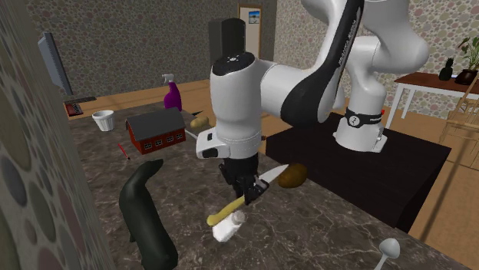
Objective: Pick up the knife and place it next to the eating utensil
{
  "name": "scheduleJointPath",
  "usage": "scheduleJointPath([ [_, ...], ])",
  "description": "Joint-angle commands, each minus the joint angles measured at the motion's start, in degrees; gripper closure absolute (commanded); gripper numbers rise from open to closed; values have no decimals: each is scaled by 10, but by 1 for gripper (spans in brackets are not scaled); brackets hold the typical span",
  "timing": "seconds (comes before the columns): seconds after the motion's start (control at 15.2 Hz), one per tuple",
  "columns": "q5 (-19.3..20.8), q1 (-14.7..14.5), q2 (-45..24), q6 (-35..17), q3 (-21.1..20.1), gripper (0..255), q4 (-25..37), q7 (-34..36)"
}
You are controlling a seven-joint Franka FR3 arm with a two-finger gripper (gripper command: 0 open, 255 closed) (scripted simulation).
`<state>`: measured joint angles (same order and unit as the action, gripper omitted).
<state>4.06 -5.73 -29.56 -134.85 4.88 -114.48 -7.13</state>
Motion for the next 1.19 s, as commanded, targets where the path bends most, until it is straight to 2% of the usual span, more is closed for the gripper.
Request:
scheduleJointPath([
  [0.0, 0, -18, 9, -4, -6, 255, -15, 24],
  [0.59, -3, -102, 32, -11, -39, 255, -52, 137],
  [1.12, -2, -102, -22, -55, -39, 255, -43, 139],
])
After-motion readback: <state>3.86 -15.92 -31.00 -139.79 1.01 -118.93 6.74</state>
